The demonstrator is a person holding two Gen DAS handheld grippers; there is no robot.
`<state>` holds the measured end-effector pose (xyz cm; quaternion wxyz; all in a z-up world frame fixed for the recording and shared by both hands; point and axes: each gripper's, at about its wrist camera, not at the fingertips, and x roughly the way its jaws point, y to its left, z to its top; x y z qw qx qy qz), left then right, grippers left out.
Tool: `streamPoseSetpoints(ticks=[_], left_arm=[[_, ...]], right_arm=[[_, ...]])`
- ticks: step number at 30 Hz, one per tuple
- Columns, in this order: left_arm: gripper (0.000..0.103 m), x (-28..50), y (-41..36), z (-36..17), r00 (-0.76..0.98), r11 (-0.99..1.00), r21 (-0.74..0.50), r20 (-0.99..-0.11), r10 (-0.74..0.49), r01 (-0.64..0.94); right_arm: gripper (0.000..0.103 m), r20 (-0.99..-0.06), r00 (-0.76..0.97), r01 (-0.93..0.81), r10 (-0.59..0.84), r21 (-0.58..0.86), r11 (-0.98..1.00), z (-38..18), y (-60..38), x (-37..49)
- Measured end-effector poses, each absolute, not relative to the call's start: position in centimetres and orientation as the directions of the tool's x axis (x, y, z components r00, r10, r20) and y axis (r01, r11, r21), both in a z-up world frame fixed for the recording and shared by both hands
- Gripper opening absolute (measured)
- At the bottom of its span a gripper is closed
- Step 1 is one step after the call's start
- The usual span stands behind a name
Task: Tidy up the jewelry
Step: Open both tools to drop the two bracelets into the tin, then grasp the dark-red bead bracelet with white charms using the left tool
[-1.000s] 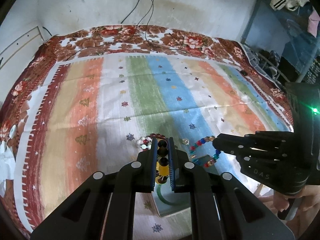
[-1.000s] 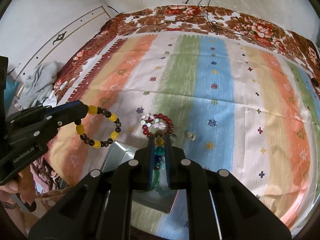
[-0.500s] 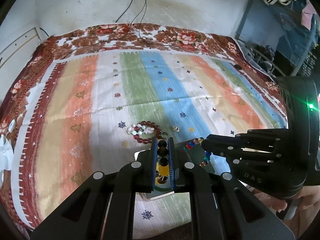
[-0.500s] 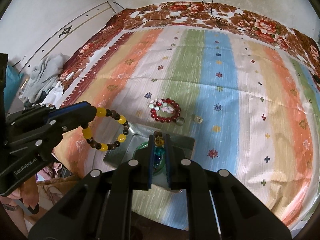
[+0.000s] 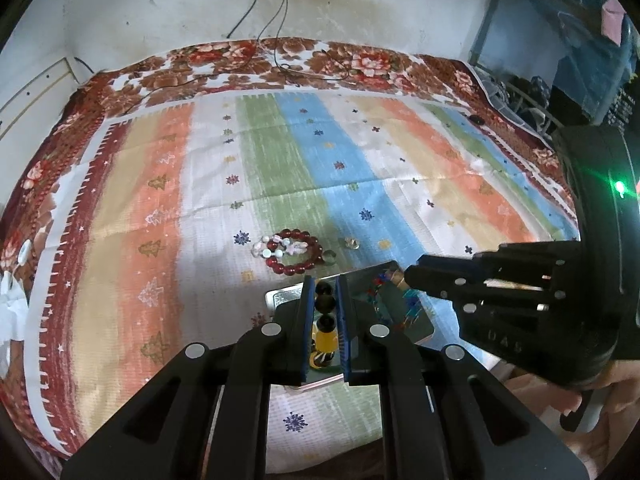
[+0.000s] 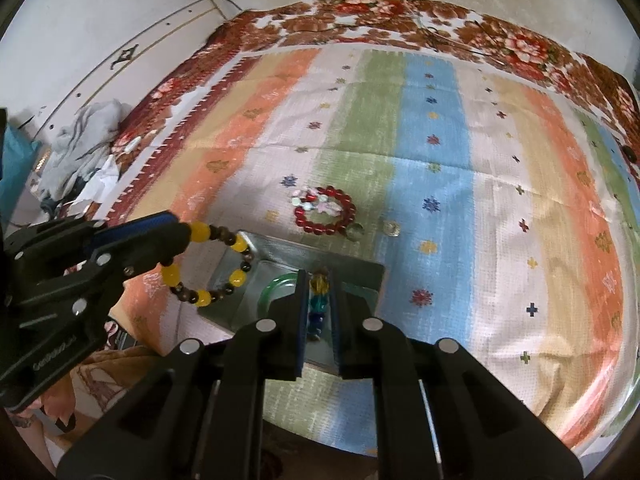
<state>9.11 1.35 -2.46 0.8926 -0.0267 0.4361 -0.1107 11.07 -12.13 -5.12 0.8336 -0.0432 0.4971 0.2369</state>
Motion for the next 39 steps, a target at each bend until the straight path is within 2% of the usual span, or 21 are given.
streamPoseSetpoints(ticks=[1, 3, 19, 23, 30, 39], left_arm=[[0.011, 9.2, 1.5, -2.5, 0.594, 0.974, -0.144, -0.774, -0.219, 0.172], [0.019, 9.3, 1.7, -2.5, 0.597, 0.975, -0.152, -0.772, -0.219, 0.16], [0.026, 15.2, 5.2, -5.6, 0.521, 0.989, -0.135, -0.84, -0.149, 0.065], [0.031, 16.0, 4.6, -6.1, 0.501, 0.987, -0.132, -0.851, -0.16, 0.091], [0.032, 18.7, 4.9, -8.1, 0.451, 0.989, -0.118, -0.881, -0.143, 0.083], [0.034, 21.8, 4.8, -10.6, 0.386, 0.989, -0.11, -0.912, -0.141, 0.101]], right_arm=[[0.035, -0.848, 0.399, -0.428, 0.349, 0.164, 0.889, -5.1, -12.5, 11.3], [0.041, -0.847, 0.405, -0.407, 0.345, 0.171, 0.897, -5.1, -13.2, 11.7], [0.043, -0.887, 0.354, -0.387, 0.297, 0.15, 0.91, -7.5, -13.6, 16.5], [0.043, -0.898, 0.316, -0.399, 0.306, 0.167, 0.901, -8.4, -13.2, 17.5], [0.044, -0.909, 0.233, -0.42, 0.345, 0.225, 0.879, -9.8, -12.2, 18.8], [0.044, -0.933, 0.16, -0.457, 0.324, 0.221, 0.862, -12.1, -10.8, 21.2]])
